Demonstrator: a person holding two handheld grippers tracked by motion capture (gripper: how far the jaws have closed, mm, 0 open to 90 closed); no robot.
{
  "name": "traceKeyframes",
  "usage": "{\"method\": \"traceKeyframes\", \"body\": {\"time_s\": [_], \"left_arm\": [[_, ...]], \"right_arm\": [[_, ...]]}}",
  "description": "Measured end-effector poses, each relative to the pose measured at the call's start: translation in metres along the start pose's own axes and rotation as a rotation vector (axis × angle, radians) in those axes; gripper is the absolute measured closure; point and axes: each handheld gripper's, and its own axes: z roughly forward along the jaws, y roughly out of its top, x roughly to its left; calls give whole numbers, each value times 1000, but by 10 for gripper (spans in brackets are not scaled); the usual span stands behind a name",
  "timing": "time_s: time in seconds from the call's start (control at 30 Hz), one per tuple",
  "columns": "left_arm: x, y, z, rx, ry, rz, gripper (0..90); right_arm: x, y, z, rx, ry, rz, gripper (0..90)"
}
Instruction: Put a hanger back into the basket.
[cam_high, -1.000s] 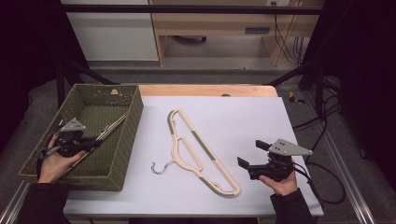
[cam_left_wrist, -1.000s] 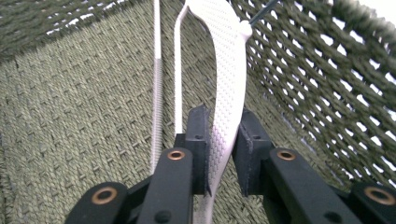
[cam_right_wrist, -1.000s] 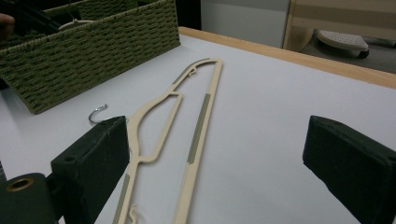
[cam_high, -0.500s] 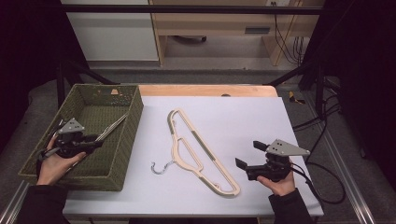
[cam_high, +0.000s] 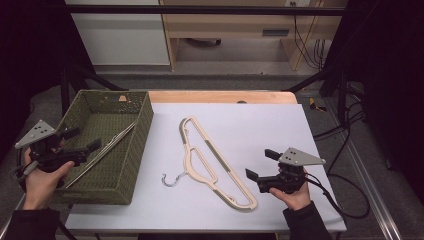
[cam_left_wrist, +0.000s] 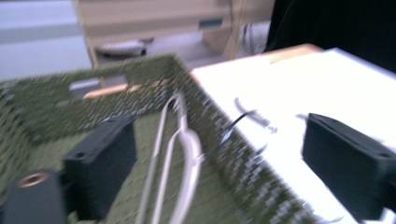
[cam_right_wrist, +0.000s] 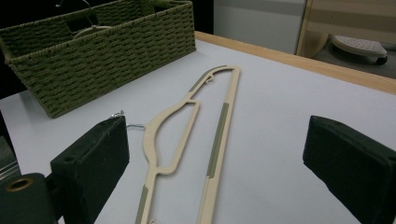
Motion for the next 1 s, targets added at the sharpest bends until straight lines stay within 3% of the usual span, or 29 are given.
{"method": "traceKeyframes", "body": {"time_s": [0.17, 0.3, 0.43, 0.6, 0.8, 1.0], "left_arm": [[-30, 8, -8, -64, -46, 26, 41], [-57, 8, -6, -82, -96, 49, 32], [-83, 2, 6, -84, -144, 42, 31], [-114, -11, 31, -43, -199, 71, 36], [-133, -23, 56, 1, -248, 78, 47], [-143, -34, 72, 33, -269, 85, 66]], "right_arm": [[3, 3, 4, -12, 14, 5, 75], [5, 4, 10, -14, 31, 12, 75], [7, 6, 16, -13, 37, 24, 75], [9, 6, 21, -14, 44, 33, 76], [11, 4, 21, -12, 34, 21, 78], [14, -1, 25, 10, 36, 13, 76]]}}
